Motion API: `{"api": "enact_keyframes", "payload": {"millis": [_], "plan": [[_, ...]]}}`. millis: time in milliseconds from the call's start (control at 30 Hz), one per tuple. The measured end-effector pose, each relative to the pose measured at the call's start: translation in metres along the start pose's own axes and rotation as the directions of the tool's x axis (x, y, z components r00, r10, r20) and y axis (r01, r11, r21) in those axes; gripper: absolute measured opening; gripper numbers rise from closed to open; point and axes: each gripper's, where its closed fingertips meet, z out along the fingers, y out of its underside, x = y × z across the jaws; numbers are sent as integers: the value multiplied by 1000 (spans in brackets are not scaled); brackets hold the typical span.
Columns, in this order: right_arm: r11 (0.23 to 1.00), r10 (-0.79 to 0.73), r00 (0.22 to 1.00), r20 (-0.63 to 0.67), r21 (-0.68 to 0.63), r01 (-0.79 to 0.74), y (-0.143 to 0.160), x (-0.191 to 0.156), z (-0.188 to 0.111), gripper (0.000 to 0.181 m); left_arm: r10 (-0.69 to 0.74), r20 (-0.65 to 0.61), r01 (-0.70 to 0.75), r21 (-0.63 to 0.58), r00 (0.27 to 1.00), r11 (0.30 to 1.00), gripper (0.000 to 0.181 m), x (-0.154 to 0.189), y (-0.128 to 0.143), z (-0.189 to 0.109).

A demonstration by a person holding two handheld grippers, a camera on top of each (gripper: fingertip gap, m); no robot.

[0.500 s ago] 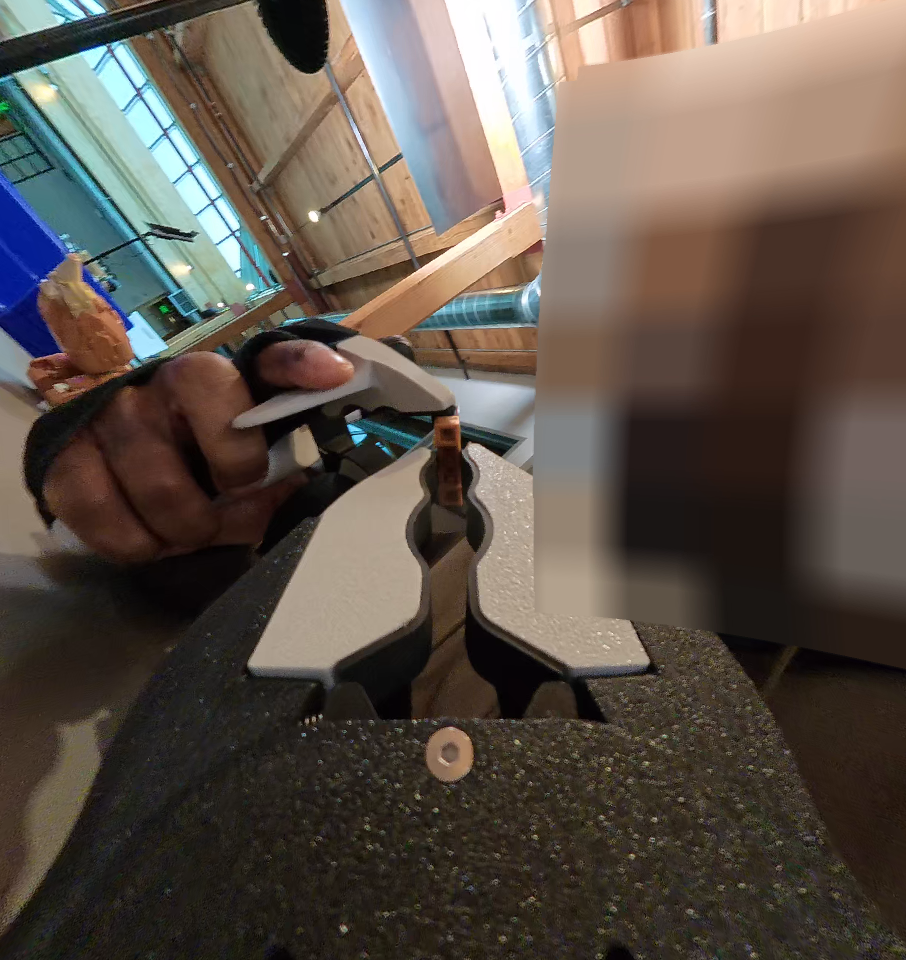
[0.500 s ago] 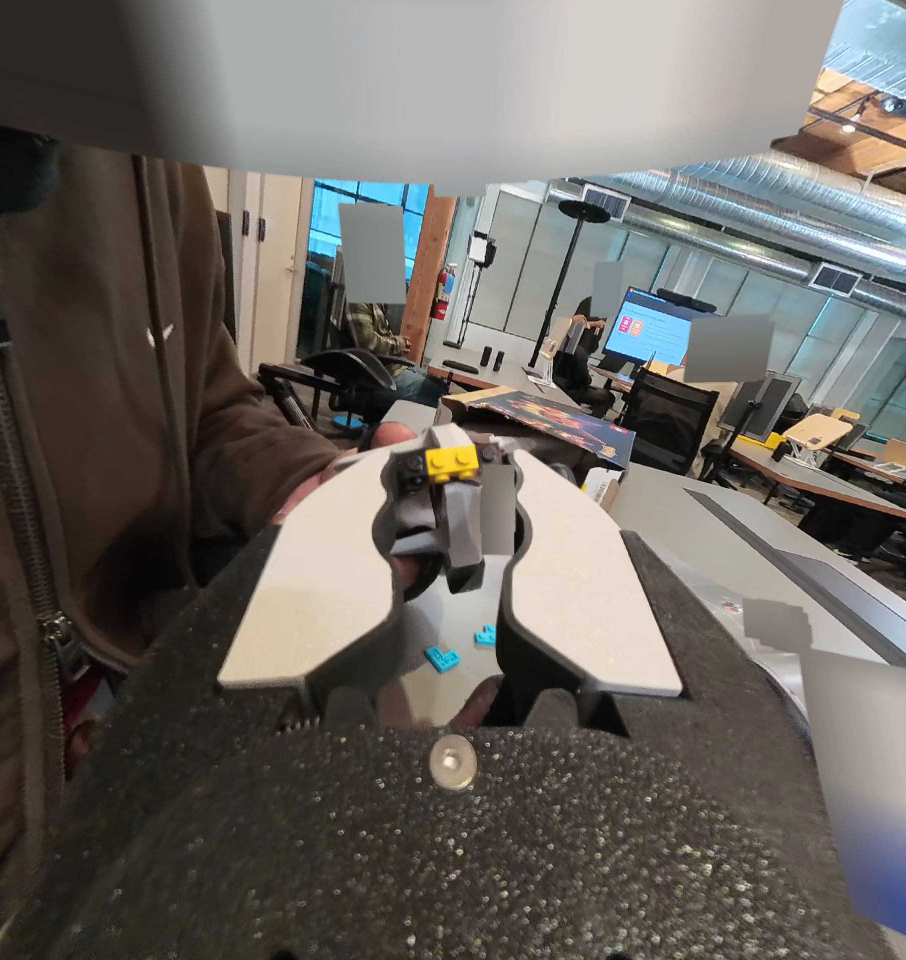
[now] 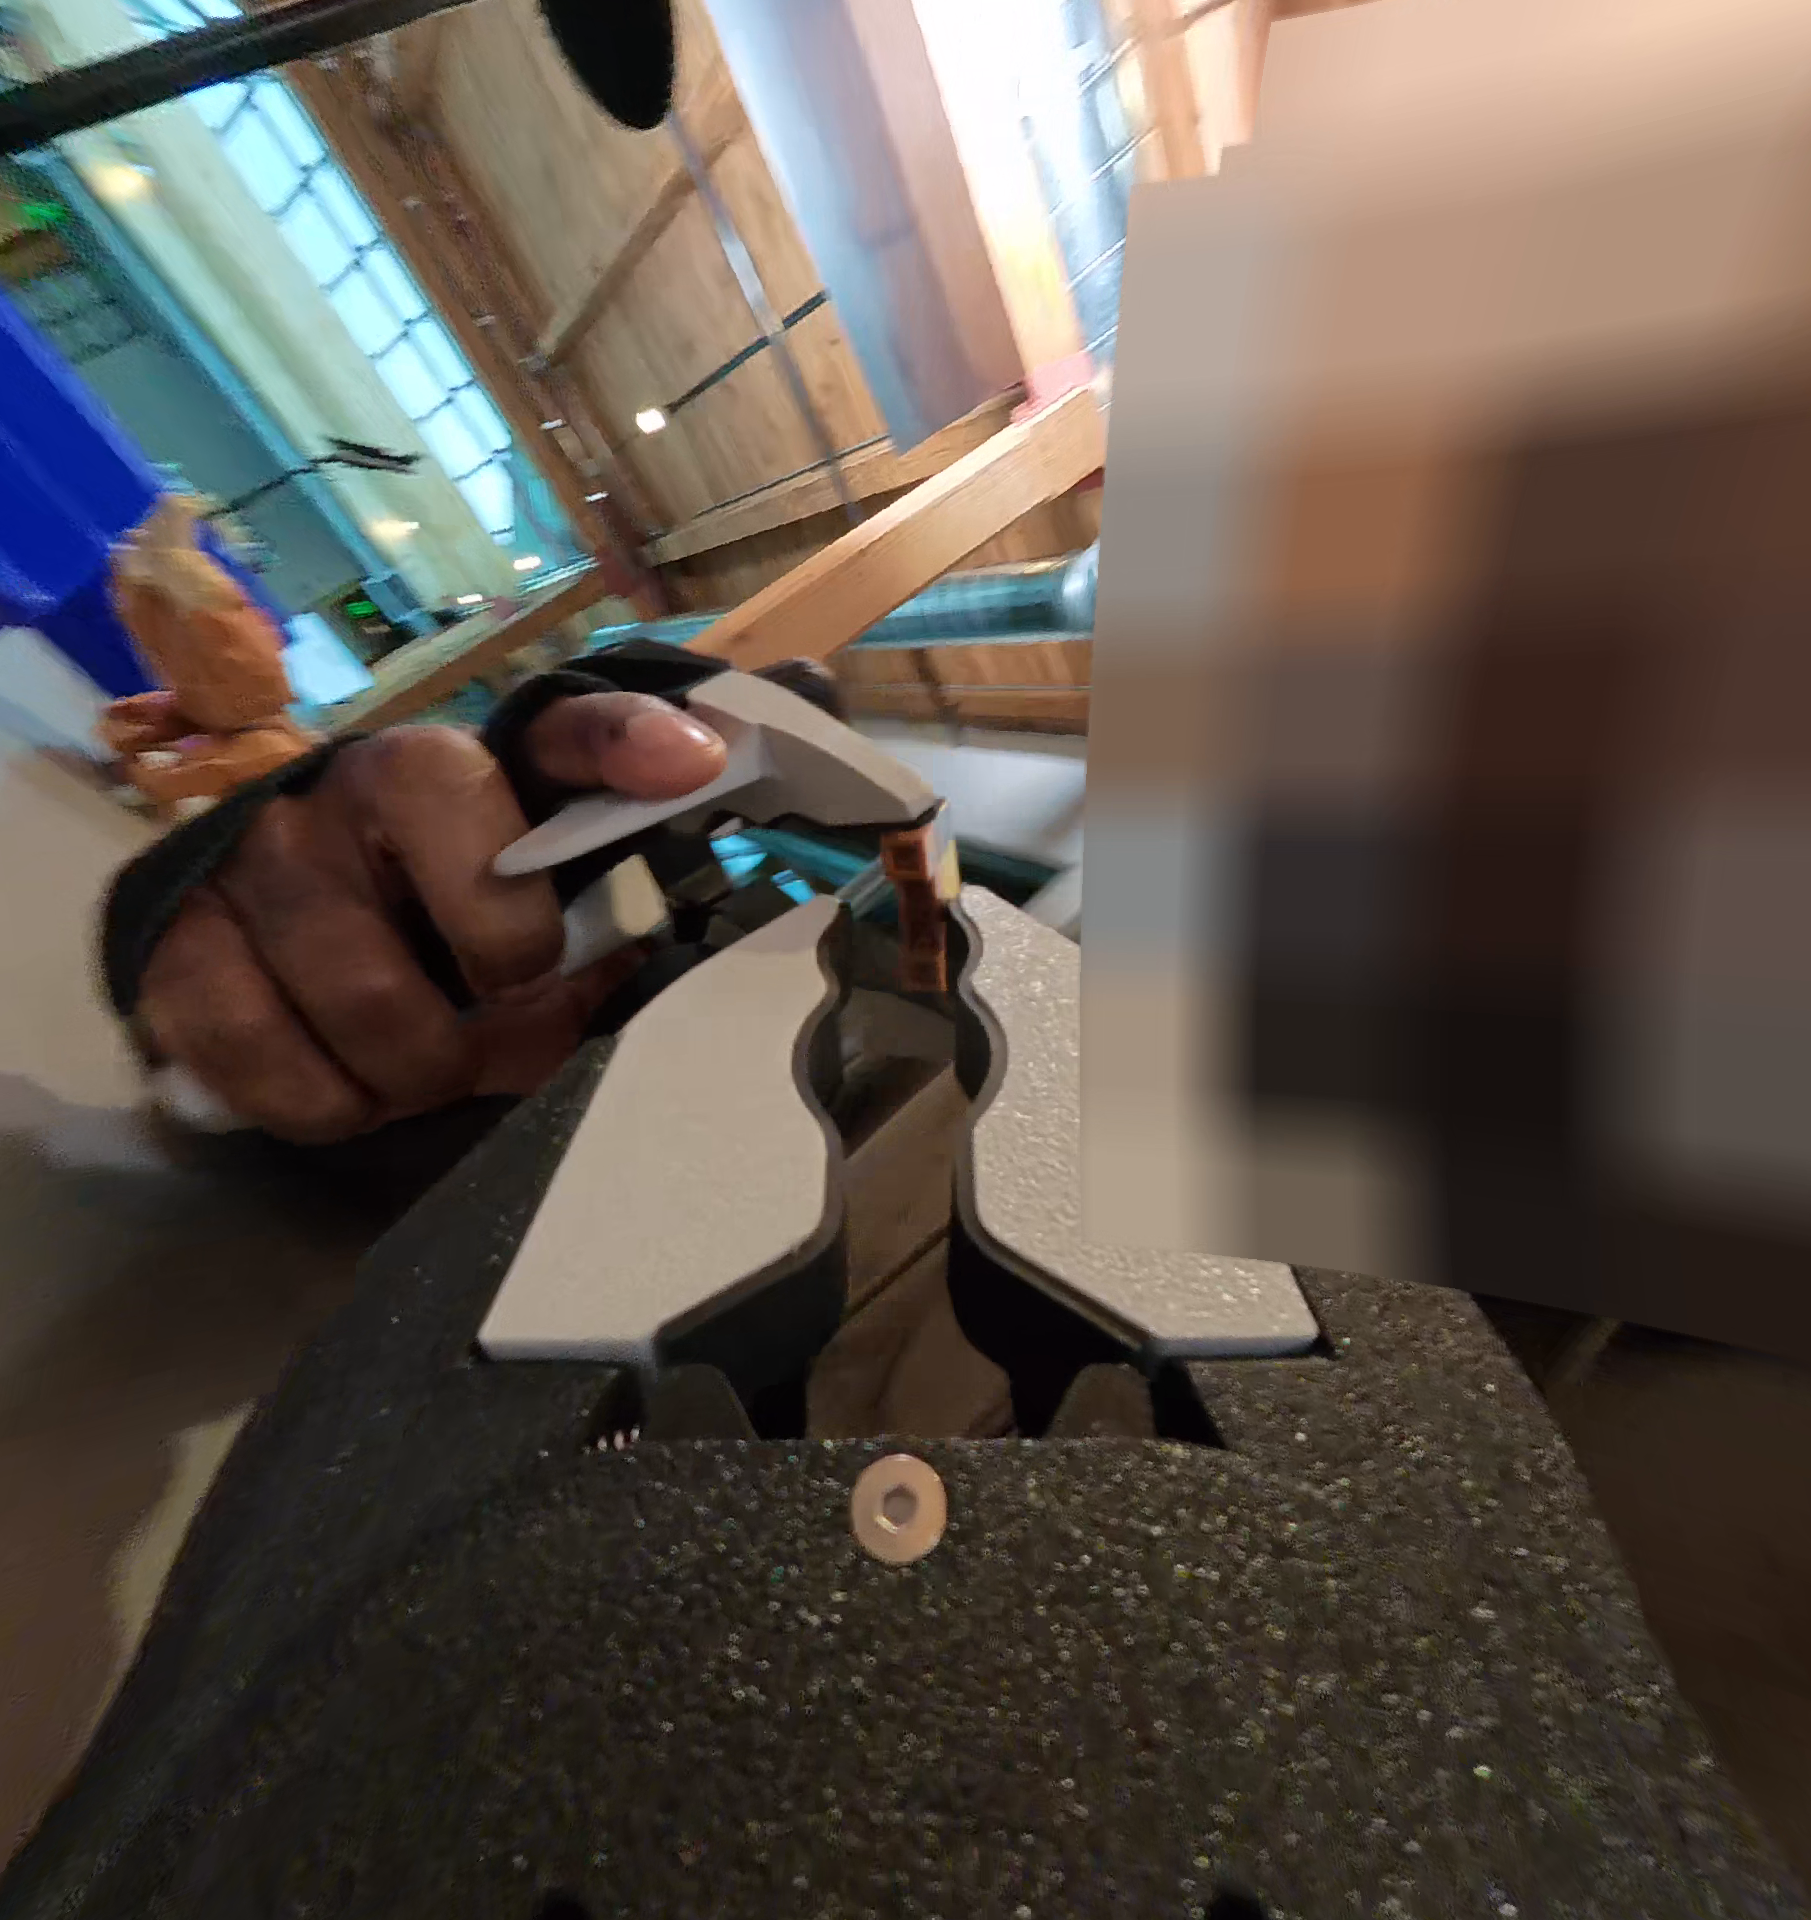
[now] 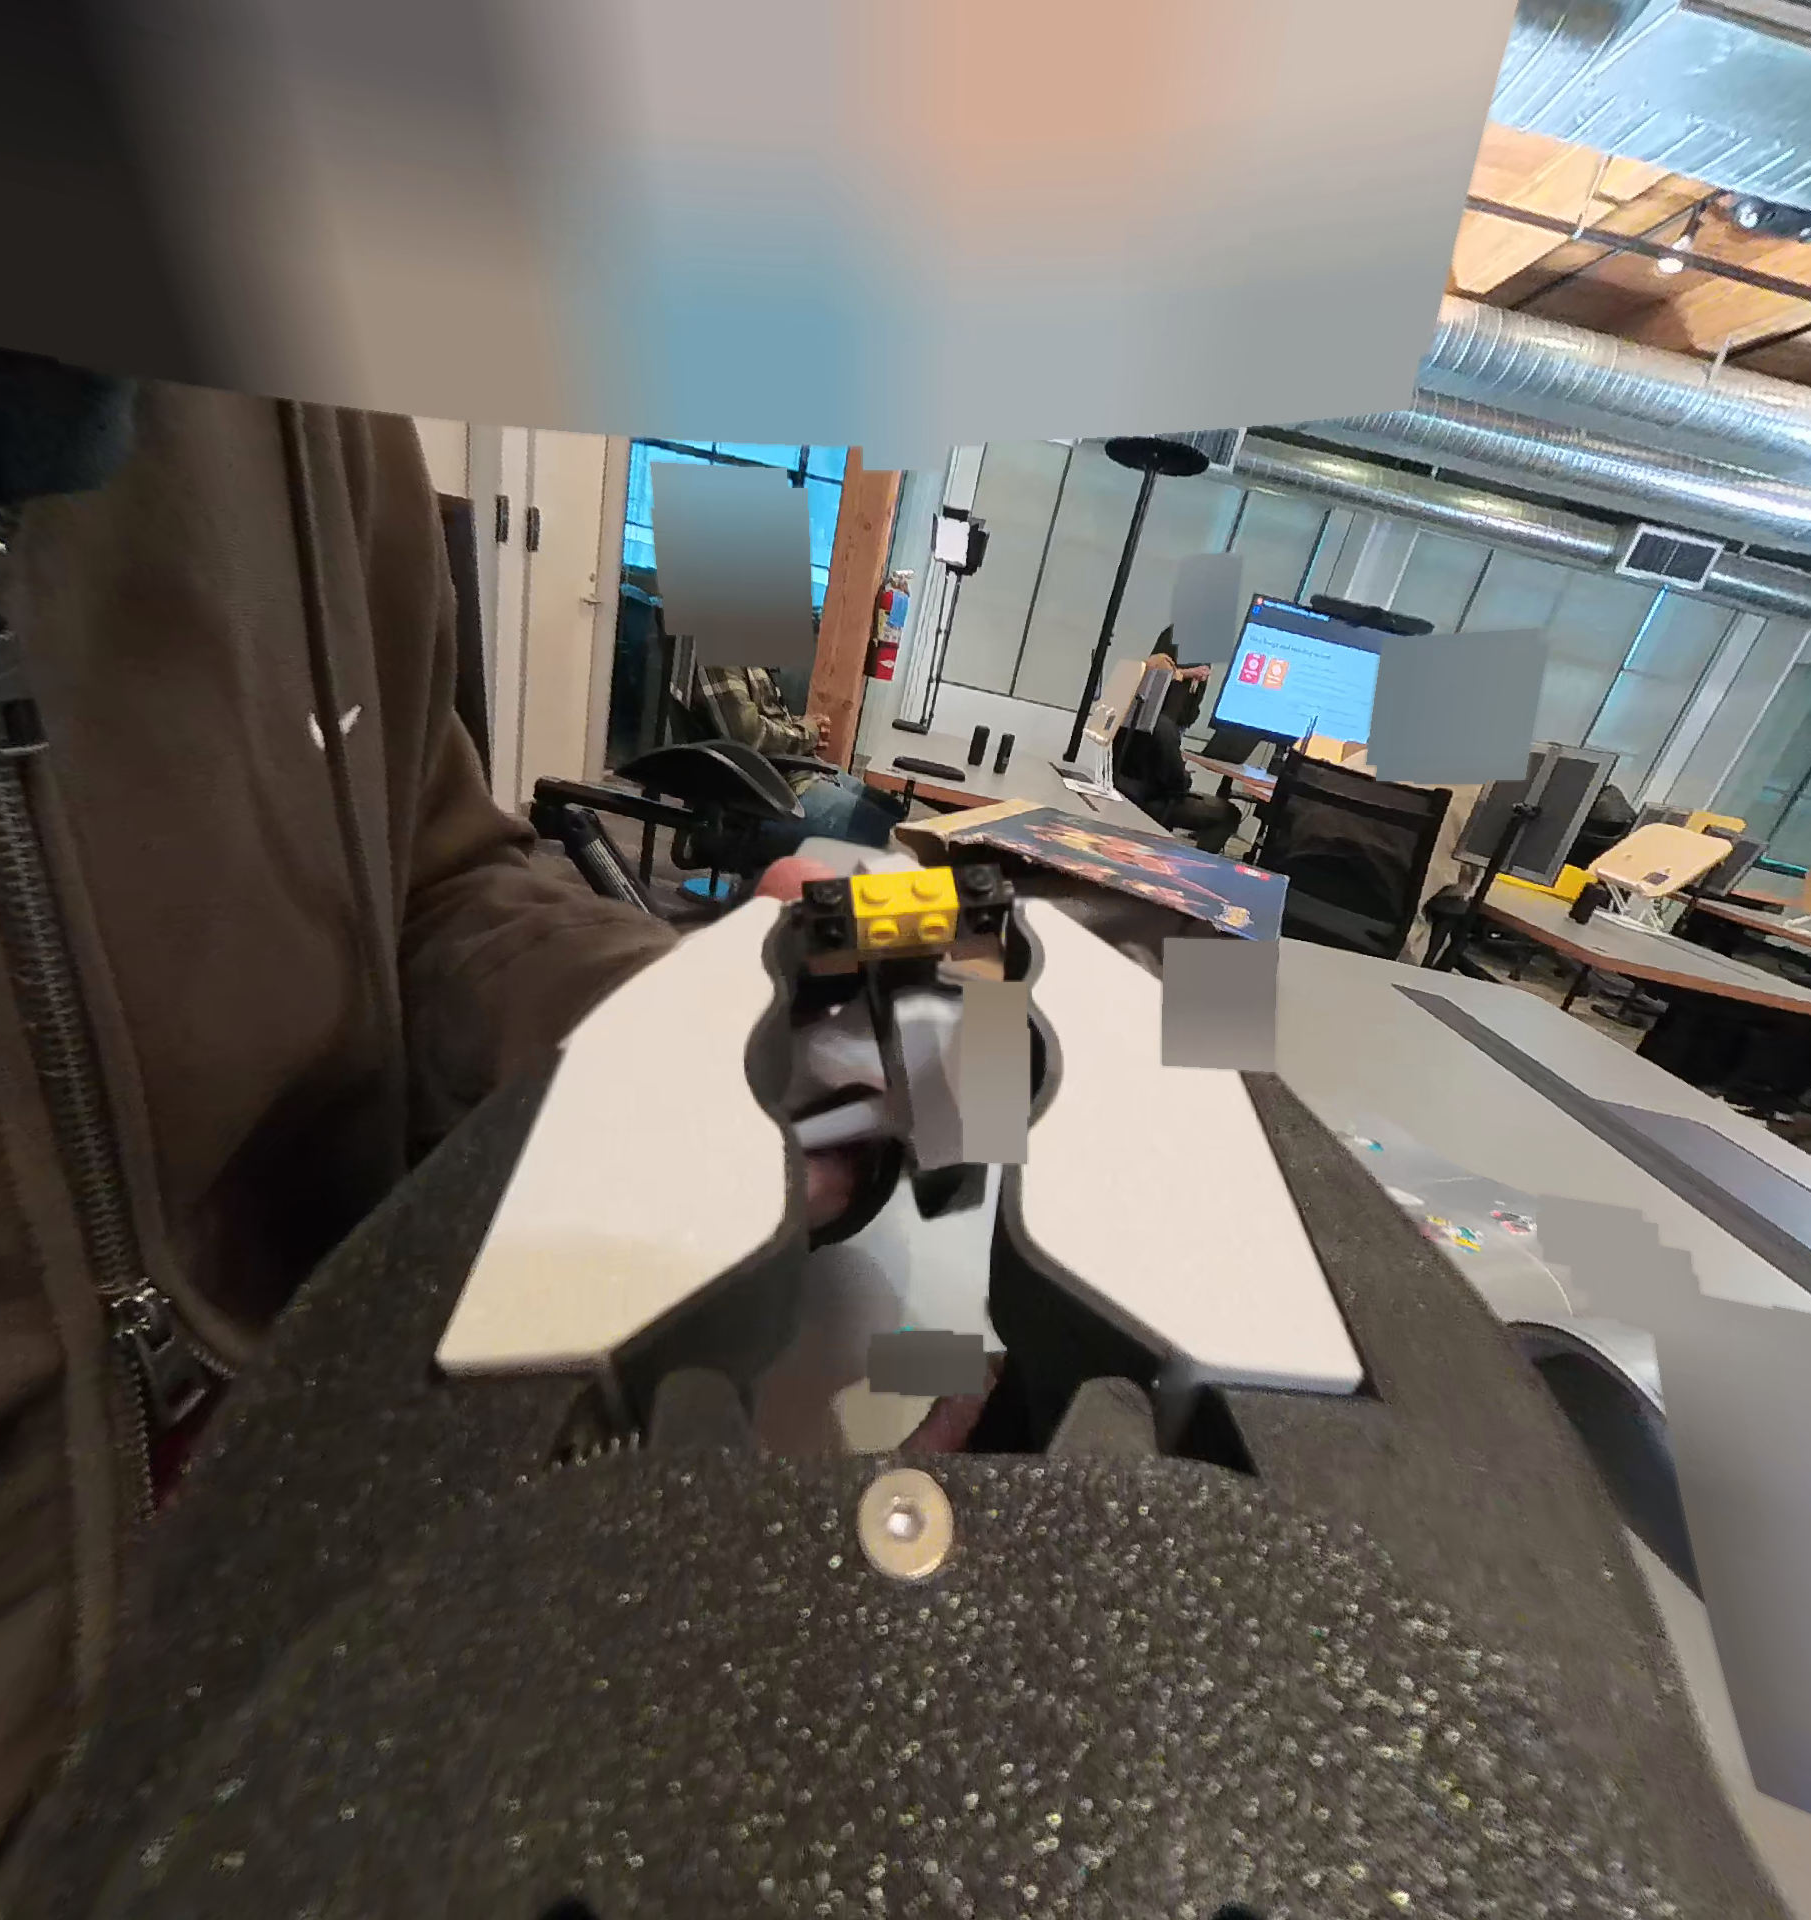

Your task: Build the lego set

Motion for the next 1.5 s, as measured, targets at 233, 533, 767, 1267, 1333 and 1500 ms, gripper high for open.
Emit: {"api": "enact_keyframes", "payload": {"millis": [233, 533, 767, 1267, 1333, 1500], "plan": [[993, -22, 998, -66, -118, 14, 18, 12, -13, 38, 552, 610, -345, -433, 569, 833, 25, -40, -31, -86], [972, -24, 997, -78, -233, 5, 40, 15, -13, 38, 803, 532, 12, -835, 267, 550, 24, -81, -19, -154], [965, -14, 996, -85, -264, -8, 47, 19, -15, 38, 862, 433, 75, -900, 263, 429, 24, -87, -17, -162], [888, -15, 987, -163, -456, -61, 83, 32, -17, 38, 827, 412, -107, -869, 384, 482, 15, -79, -24, -123], [866, -15, 984, -180, -495, -78, 90, 34, -17, 38, 806, 405, -193, -832, 432, 521, 15, -65, -29, -97], [837, -11, 979, -205, -537, -103, 98, 34, -15, 38, 856, 338, -231, -864, 391, 447, 15, -56, -33, -61]]}}
